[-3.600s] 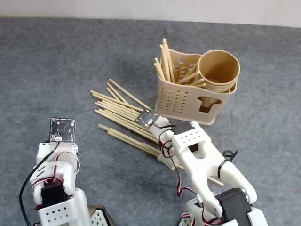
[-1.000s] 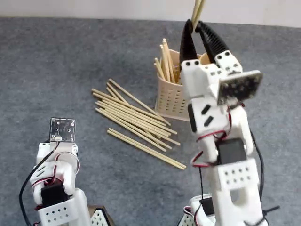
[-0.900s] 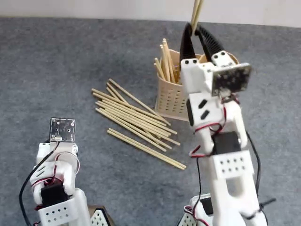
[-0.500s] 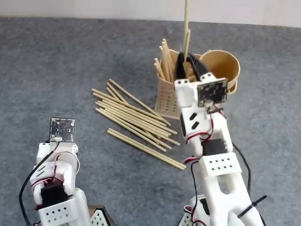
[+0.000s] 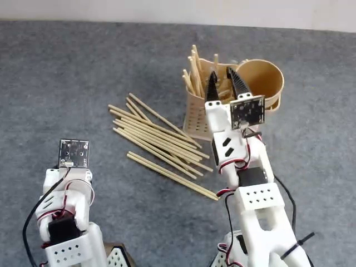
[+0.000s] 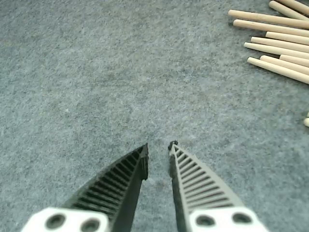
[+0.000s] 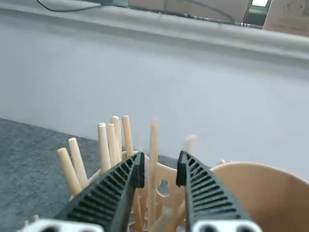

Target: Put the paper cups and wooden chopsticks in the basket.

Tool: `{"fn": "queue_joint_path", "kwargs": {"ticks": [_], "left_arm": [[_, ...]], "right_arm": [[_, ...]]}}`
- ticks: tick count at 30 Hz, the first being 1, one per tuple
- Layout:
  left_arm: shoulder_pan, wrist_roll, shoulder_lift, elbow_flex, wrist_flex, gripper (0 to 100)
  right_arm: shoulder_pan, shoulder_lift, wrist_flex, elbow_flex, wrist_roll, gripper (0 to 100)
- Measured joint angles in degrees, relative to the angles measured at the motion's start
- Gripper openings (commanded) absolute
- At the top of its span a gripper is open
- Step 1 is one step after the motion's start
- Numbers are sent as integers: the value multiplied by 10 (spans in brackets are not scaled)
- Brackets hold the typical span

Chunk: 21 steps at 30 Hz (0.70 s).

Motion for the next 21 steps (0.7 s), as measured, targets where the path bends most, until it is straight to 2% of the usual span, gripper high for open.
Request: {"fn": "queue_joint_path", "kwargs": {"ticks": [5,13,21], "left_arm": [[0,0,0,0,0,88],[0,0,0,0,0,88],[0,0,0,0,0,88]], "right_arm": [[0,1,71,-45,-37,120],[-1,-32,200,-113,-41,120],[-74,-149,391,-184,-42,120]]}}
